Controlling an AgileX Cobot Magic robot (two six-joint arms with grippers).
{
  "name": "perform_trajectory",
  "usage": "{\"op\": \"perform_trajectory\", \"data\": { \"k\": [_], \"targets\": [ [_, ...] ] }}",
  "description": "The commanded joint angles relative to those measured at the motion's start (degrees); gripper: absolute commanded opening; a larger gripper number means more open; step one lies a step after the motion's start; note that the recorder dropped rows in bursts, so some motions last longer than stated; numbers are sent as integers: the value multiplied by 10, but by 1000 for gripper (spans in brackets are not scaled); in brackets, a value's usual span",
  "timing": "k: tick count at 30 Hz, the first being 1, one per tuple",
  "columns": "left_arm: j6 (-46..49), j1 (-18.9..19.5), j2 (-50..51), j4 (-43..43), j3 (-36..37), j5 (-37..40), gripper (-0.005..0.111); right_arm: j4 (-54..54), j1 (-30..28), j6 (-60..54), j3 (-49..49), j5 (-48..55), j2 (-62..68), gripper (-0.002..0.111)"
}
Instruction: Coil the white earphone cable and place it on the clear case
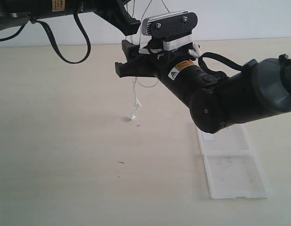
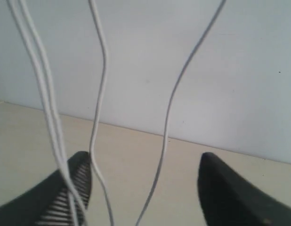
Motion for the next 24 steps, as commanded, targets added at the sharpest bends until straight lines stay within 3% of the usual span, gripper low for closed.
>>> {"op": "perform_trajectory", "data": {
  "k": [1,10,20,22,24],
  "targets": [
    [-5,-3,-7,-9,-3,-7,0,-1,3,-2,-3,-4,0,37],
    [-6,-3,-7,-9,-3,-7,0,-11,3,-2,-3,2,0,0],
    [-10,-3,-7,-8,-3,-8,0,-9,3,-2,-3,25,-3,0],
    [-10,-3,-7,-8,-3,-8,0,-9,3,-2,-3,26,-3,5],
    [-10,-3,-7,-8,-3,-8,0,-9,3,-2,-3,32,-3,18]
  ]
}}
